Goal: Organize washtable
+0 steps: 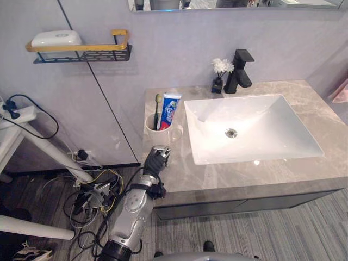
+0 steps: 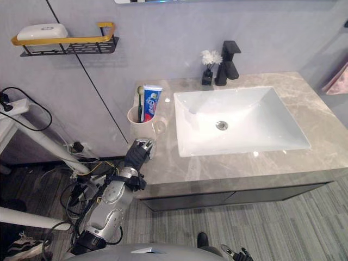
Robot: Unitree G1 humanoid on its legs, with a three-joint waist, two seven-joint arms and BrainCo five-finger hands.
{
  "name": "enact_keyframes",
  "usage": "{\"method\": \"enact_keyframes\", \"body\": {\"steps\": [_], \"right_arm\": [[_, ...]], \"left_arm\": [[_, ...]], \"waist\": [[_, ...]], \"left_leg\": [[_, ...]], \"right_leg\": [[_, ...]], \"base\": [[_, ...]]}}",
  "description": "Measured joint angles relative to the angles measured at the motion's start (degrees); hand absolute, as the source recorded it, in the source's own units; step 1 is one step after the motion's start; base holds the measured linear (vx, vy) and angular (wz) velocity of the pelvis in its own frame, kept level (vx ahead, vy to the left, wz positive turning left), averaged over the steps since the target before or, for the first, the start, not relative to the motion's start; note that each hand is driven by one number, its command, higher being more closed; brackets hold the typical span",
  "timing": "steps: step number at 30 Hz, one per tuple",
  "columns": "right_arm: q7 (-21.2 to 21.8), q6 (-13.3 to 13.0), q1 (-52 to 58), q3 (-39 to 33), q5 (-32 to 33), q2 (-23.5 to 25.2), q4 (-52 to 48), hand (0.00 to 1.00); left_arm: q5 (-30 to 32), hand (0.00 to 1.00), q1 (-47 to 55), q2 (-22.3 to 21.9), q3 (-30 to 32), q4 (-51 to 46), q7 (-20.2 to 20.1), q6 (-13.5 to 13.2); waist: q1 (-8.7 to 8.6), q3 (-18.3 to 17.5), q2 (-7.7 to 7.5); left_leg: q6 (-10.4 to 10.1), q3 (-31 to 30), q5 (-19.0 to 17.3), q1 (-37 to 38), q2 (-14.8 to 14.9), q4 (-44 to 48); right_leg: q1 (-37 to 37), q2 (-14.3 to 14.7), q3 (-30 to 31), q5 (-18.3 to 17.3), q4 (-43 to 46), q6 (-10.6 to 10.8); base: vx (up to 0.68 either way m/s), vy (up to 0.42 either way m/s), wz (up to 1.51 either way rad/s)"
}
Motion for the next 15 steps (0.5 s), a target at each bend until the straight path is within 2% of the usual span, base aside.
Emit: {"method": "enact_keyframes", "body": {"steps": [15], "right_arm": [[0.03,0.01,0.00,-1.04,-0.01,0.02,-0.24,0.00]], "left_arm": [[-0.03,1.00,-3.37,-0.33,2.93,2.76,1.91,-0.10]], "waist": [[-0.01,0.43,0.65]], "left_leg": [[0.04,0.49,-0.08,0.05,0.01,-0.02]], "right_leg": [[-0.23,0.06,0.51,0.00,-0.01,0.00]], "base": [[0.00,0.000,-0.01]]}}
